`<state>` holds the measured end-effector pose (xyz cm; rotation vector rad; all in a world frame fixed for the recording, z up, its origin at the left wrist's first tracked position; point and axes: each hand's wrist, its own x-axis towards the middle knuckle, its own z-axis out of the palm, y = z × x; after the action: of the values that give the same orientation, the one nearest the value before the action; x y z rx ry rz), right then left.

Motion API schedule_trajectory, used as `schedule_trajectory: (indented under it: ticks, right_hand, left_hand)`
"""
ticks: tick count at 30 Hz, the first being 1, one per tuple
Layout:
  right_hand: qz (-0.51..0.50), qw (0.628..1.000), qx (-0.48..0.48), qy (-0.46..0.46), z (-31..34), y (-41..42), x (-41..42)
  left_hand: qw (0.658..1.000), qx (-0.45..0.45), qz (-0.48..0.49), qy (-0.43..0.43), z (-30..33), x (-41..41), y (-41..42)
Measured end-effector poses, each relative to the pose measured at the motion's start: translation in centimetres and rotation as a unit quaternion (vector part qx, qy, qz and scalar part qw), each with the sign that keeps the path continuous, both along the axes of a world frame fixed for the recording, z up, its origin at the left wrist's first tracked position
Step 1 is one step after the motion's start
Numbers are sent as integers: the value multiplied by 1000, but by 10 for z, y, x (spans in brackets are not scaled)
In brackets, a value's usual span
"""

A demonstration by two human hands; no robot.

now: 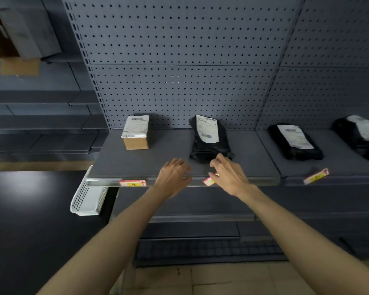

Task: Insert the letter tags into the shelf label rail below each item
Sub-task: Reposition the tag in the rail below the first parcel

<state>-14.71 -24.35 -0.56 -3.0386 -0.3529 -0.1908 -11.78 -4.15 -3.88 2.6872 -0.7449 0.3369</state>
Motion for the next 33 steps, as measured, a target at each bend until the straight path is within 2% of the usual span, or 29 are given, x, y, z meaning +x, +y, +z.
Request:
schedule_trajectory:
  ticks: [4,9,15,17,22,33]
  right_hand:
    - [38,999,7,-5,-5,-41,-1]
    - [74,997,36,-9,-18,-52,1]
    - [68,997,31,-14,-29,-48,13]
    - [75,997,20,-18,-32,-49,14]
    - [73,997,10,-27,-36,-57,16]
    - [58,998,-36,6,-52,-47,6]
  left_hand:
    - [999,24,33,23,-8,-11,-53]
    - [993,49,101,28,-23,-19,-83]
    - [989,-6,150,1,-34,-17,-91]
    - [990,-1,140,-11,-36,-16,-89]
    - [992,82,86,-50,-32,-13,-85]
    - [982,175,62,-27,-32,-6,-75]
